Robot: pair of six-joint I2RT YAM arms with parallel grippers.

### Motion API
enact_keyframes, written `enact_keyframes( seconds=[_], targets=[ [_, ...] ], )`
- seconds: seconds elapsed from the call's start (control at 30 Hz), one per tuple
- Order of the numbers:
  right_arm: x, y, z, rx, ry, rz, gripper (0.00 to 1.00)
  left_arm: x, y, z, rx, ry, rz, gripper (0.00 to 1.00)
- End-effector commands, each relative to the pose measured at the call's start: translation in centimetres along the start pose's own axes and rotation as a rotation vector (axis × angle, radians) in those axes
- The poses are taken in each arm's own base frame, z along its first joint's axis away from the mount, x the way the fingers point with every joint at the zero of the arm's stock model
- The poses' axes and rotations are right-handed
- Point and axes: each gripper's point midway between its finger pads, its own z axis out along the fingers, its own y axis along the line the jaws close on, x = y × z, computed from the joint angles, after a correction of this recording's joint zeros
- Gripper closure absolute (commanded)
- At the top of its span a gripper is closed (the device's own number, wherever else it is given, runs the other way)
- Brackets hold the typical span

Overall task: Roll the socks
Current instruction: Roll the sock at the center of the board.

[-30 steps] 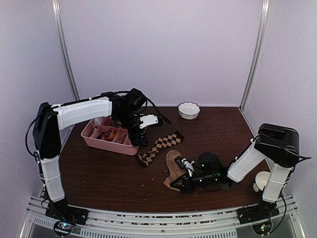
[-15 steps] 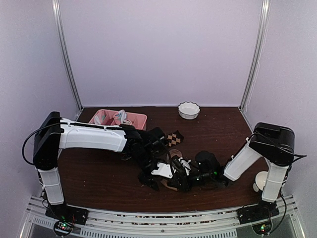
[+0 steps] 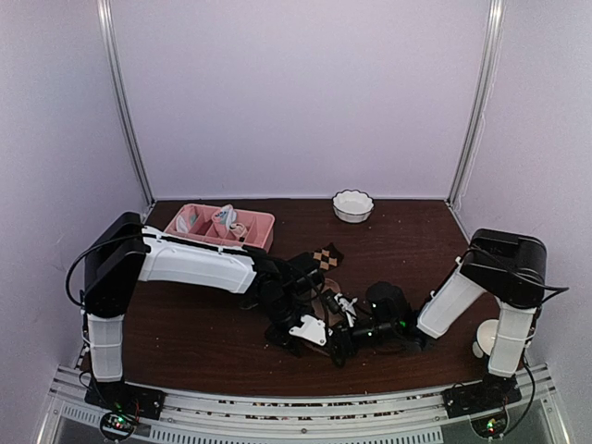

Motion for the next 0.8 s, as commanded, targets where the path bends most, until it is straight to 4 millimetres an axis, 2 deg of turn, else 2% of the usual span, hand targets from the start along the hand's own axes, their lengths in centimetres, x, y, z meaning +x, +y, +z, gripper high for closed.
enact_keyframes(
  seconds=[0.0, 0.07, 0.13, 0.33, 0.5, 0.77],
  targets=[
    [12.3, -6.2, -2.7, 0.268, 0.357, 0.232, 1.0, -1.0, 2.1, -1.3, -0.098, -0.037, 0.004, 0.51],
    [12.4, -6.2, -2.7, 0.266, 0.356, 0.233, 1.0, -1.5, 2.1, -2.1, -0.112, -0.054, 0.001, 0.5],
    [12.4, -6.1, -2.7, 0.263, 0.353, 0.236, 1.0, -1.4, 1.9, -2.1, -0.108, -0.052, 0.001, 0.49],
    [12.2, -6.1, -2.6, 0.258, 0.342, 0.242, 1.0, 0.3, 1.3, 0.1, -0.069, 0.005, -0.014, 0.51],
    [12.1, -6.0, -2.6, 0.257, 0.343, 0.241, 1.0, 1.0, 0.9, 0.8, -0.053, 0.029, -0.014, 0.56],
    [11.5, -5.6, -2.5, 0.237, 0.328, 0.234, 1.0, 1.8, 1.4, 2.1, -0.039, 0.061, -0.027, 0.61]
  ],
)
